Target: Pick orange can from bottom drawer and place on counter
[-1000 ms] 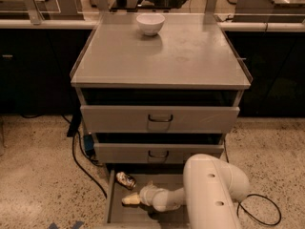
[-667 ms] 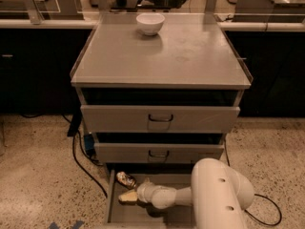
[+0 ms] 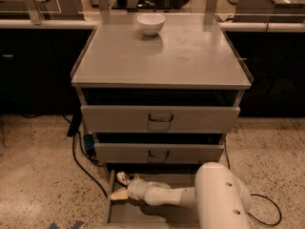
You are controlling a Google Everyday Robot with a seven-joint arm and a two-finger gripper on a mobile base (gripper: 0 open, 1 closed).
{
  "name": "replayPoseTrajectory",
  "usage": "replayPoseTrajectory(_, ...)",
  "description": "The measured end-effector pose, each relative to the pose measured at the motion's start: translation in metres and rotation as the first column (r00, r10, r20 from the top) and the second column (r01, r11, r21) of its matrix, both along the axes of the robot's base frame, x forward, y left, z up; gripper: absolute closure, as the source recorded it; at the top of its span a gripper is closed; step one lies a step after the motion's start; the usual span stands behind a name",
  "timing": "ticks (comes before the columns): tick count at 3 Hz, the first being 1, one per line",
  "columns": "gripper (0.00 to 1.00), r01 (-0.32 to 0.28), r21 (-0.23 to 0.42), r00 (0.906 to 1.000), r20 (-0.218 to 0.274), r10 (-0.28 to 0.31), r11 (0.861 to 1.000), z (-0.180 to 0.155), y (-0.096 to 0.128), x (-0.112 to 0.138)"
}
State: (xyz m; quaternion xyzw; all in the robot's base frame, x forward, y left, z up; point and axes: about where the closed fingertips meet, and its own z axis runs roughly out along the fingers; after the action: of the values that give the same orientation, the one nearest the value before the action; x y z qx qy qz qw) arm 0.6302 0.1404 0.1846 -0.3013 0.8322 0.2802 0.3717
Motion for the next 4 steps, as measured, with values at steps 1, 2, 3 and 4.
replayPoseTrajectory(1,0.00,0.000,0.000,1.0000,0.000,0.000,1.000,0.000,0.000,0.000)
replayPoseTrajectory(2,0.00,-0.029,-0.013,0.9995,0.013,0.029,0.999,-0.001,0.012,0.004)
replayPoseTrajectory(3,0.00,-0.078,-0.041,0.9969,-0.011,0.078,0.996,-0.016,0.030,0.002)
replayPoseTrajectory(4,0.00,-0.078,-0.041,0.9969,-0.011,0.077,0.996,-0.015,0.030,0.002)
